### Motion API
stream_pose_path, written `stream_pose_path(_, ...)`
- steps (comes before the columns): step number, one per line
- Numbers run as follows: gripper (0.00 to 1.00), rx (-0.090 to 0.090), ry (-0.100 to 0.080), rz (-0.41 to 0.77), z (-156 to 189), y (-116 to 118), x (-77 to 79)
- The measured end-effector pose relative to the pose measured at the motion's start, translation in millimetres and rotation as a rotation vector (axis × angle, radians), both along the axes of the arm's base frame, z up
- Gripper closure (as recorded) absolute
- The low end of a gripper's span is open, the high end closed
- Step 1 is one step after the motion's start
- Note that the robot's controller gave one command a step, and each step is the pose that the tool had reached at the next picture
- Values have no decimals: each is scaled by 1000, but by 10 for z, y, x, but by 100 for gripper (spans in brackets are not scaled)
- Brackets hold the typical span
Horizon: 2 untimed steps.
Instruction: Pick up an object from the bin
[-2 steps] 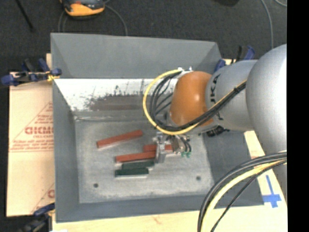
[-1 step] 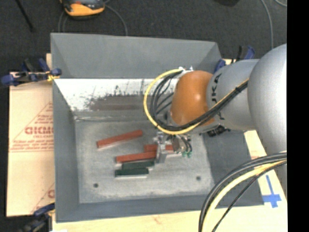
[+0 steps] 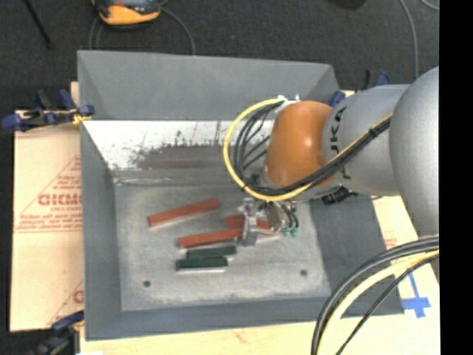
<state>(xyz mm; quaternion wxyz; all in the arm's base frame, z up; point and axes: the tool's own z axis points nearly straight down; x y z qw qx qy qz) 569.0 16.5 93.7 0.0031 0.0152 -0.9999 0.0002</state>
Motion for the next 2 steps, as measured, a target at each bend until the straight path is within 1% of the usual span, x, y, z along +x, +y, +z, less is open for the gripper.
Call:
stream_pose_path(1, 100, 0, -7, 0, 192, 1, 21)
stream_pose_path(2, 100, 0, -13, 1, 309, -1, 29)
